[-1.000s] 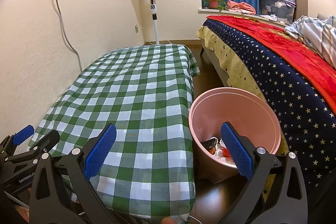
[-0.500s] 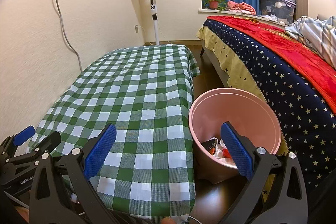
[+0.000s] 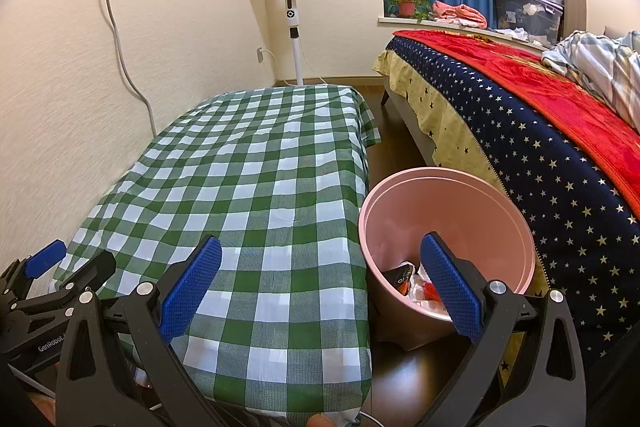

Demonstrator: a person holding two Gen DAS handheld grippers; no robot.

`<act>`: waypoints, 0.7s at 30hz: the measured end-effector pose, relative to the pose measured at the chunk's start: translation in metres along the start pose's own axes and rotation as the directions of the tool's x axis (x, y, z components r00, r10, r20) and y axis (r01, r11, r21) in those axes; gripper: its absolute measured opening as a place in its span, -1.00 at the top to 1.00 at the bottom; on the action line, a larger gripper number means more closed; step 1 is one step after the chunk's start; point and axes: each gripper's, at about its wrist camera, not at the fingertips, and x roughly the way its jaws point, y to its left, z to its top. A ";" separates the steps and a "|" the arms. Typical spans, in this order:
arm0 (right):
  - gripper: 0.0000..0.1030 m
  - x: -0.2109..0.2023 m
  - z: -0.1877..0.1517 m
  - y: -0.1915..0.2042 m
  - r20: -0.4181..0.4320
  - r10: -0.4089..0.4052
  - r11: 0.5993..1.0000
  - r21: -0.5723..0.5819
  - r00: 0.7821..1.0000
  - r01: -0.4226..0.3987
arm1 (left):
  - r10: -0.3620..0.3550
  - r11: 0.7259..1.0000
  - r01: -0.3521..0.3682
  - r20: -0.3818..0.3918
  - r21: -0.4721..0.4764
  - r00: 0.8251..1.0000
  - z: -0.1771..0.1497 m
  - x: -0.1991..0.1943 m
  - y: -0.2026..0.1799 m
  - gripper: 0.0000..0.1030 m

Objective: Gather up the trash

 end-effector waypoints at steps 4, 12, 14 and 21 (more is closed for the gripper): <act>-0.90 0.000 0.000 0.000 -0.001 0.000 1.000 0.000 1.000 0.000 | 0.000 1.000 0.000 0.000 0.000 1.000 0.000 0.000 0.000 -0.85; -0.90 0.000 0.000 0.001 -0.001 0.000 1.000 0.001 1.000 0.000 | -0.002 1.000 0.002 0.001 0.002 1.000 0.000 0.000 -0.002 -0.85; -0.90 0.000 0.000 0.001 0.000 0.000 1.000 0.000 1.000 0.000 | -0.002 1.000 0.002 0.001 0.001 1.000 -0.001 -0.001 -0.002 -0.85; -0.90 0.000 0.000 0.001 -0.001 0.000 1.000 0.000 1.000 0.000 | -0.002 1.000 0.002 0.001 0.001 1.000 -0.001 -0.001 -0.002 -0.85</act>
